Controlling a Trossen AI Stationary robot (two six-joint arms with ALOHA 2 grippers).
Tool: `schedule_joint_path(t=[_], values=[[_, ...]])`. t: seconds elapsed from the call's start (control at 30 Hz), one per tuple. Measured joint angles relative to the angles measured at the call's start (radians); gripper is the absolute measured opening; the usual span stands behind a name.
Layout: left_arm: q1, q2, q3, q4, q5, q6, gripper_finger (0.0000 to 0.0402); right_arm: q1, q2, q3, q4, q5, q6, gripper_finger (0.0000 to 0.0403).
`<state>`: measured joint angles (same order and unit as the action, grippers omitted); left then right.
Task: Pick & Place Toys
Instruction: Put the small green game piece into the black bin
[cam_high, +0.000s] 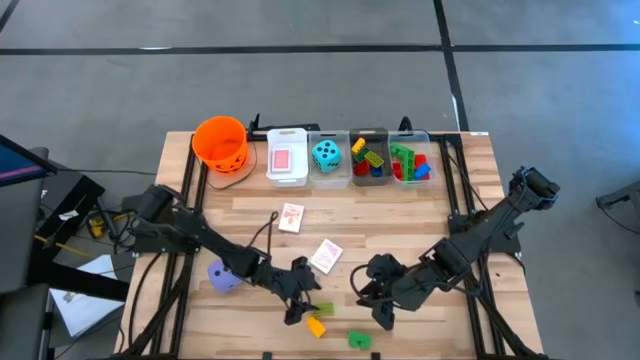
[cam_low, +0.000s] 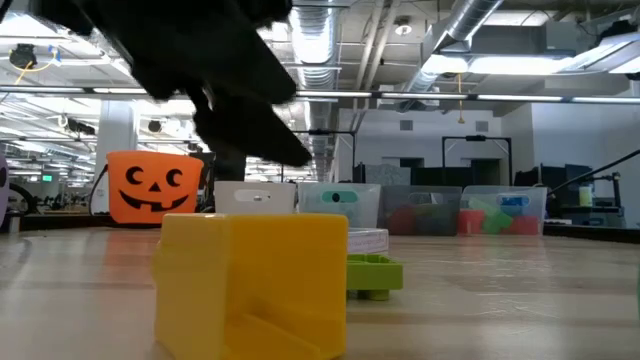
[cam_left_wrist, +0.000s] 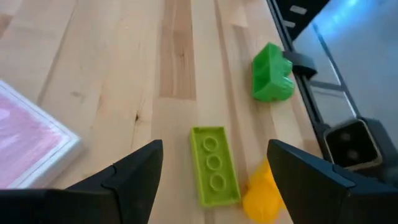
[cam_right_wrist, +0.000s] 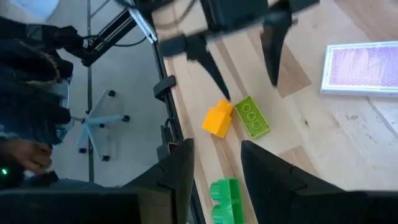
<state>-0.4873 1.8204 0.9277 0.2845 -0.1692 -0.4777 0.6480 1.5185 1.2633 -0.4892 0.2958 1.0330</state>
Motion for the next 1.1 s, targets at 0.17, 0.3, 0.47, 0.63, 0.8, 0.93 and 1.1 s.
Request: schedule_joint_path(t=[0.17, 0.3, 0.47, 0.63, 0.8, 0.93, 1.1], values=[[-0.001, 0.078, 0.0, 0.101, -0.001, -0.012, 0.0282, -0.01, 0.0, 0.0, 0.005, 0.0, 0.0, 0.0128], [-0.001, 0.116, 0.0, 0.112, -0.001, -0.007, 0.0282, -0.011, 0.0, 0.0, 0.002, 0.0, -0.001, 0.0128], [-0.003, 0.173, 0.005, 0.171, -0.001, -0.002, 0.0282, -0.024, 0.0, 0.0, -0.004, 0.0, -0.01, 0.0128], [-0.007, 0.214, 0.065, 0.19, 0.006, 0.0, 0.0282, -0.036, 0.0, 0.0, -0.004, 0.001, -0.012, 0.0128], [-0.018, 0.265, 0.134, 0.19, 0.009, 0.022, 0.0282, -0.042, 0.0, 0.0, -0.003, 0.001, -0.019, 0.0128], [-0.029, 0.301, 0.162, 0.188, 0.009, 0.033, 0.0282, -0.042, 0.0, 0.0, -0.003, 0.001, -0.019, 0.0128], [-0.03, 0.3, 0.164, 0.151, -0.008, 0.028, 0.0282, -0.042, 0.0, 0.0, -0.003, 0.001, -0.019, 0.0128]])
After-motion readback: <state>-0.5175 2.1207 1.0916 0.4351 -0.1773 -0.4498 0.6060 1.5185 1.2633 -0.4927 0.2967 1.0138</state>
